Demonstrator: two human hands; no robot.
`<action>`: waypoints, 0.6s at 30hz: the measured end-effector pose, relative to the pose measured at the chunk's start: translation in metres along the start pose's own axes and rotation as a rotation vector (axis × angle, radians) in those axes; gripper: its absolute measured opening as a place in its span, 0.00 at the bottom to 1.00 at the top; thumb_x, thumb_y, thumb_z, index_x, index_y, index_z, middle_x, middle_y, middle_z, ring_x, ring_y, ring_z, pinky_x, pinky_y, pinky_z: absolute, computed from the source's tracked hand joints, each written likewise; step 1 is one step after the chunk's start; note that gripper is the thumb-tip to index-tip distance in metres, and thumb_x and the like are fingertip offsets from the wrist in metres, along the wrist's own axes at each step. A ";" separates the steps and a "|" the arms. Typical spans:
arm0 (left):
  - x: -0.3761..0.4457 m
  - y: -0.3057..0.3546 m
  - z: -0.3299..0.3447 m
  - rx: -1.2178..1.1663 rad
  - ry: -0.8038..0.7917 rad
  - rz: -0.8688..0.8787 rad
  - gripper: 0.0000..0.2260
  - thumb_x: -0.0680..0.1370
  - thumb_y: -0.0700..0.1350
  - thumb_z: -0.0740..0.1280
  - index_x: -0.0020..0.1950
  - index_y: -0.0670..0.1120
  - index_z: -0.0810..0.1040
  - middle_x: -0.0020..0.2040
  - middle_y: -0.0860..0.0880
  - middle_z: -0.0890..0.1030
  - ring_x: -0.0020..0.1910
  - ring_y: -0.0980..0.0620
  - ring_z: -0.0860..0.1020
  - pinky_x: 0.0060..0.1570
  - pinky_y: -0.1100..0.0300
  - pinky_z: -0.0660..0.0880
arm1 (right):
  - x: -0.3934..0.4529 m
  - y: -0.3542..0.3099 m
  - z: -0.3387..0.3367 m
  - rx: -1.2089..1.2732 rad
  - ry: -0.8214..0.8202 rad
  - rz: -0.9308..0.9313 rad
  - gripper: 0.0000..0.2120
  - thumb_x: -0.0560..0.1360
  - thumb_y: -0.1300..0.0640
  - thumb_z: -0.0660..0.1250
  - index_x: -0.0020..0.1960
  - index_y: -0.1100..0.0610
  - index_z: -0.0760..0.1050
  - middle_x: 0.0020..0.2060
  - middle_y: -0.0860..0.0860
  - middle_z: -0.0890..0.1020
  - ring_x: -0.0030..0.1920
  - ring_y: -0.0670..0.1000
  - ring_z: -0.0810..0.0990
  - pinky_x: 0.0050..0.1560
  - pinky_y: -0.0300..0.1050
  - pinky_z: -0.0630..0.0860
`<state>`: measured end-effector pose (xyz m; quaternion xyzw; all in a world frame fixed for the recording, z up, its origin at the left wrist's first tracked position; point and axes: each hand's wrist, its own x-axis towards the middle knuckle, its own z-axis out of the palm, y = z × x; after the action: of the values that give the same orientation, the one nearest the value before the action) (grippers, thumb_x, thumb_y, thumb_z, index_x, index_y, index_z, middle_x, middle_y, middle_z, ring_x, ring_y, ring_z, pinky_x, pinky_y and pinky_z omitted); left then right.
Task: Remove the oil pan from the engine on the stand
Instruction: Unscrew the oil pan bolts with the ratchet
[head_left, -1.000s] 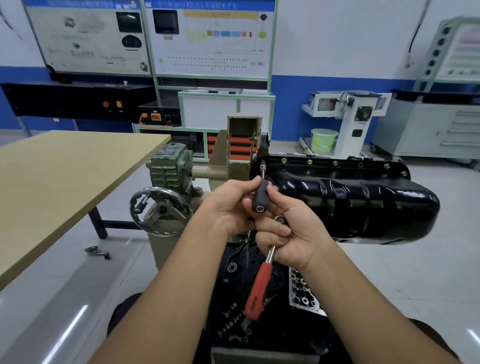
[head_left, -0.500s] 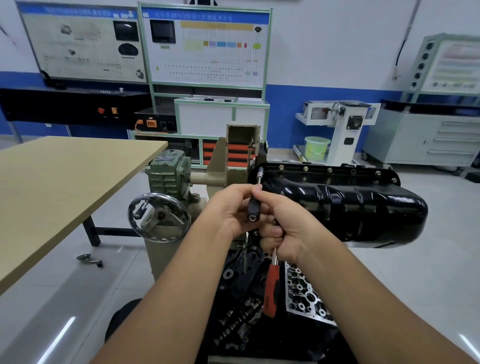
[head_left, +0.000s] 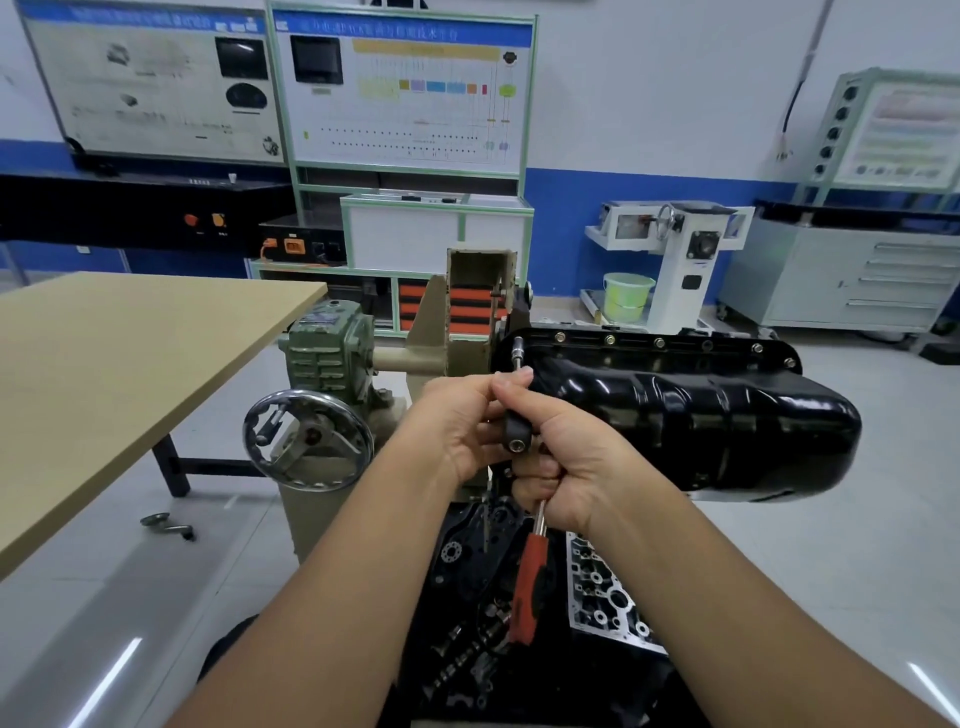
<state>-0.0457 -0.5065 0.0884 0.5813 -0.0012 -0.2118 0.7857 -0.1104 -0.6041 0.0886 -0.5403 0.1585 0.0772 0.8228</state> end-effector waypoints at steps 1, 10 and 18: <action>0.001 0.001 0.000 -0.008 -0.012 -0.004 0.08 0.75 0.42 0.76 0.43 0.39 0.80 0.30 0.44 0.81 0.27 0.47 0.79 0.29 0.57 0.79 | -0.001 -0.001 -0.003 0.023 -0.037 0.006 0.15 0.75 0.43 0.73 0.48 0.54 0.79 0.30 0.49 0.75 0.16 0.42 0.60 0.16 0.32 0.56; 0.029 0.012 0.003 0.013 0.025 -0.012 0.10 0.76 0.40 0.68 0.55 0.38 0.80 0.39 0.44 0.86 0.40 0.45 0.84 0.41 0.50 0.84 | -0.005 0.009 -0.018 0.196 -0.278 0.022 0.14 0.73 0.46 0.72 0.46 0.58 0.79 0.35 0.53 0.78 0.16 0.42 0.63 0.16 0.34 0.56; 0.070 0.032 0.030 0.222 0.255 0.179 0.10 0.75 0.42 0.76 0.49 0.37 0.81 0.36 0.43 0.83 0.25 0.49 0.82 0.31 0.52 0.82 | -0.002 0.005 -0.005 -0.052 -0.047 -0.074 0.15 0.70 0.48 0.79 0.38 0.53 0.75 0.29 0.50 0.76 0.17 0.44 0.61 0.20 0.33 0.55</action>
<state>0.0208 -0.5500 0.1105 0.6840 0.0232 -0.0642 0.7263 -0.1142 -0.6070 0.0832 -0.5651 0.1172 0.0633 0.8142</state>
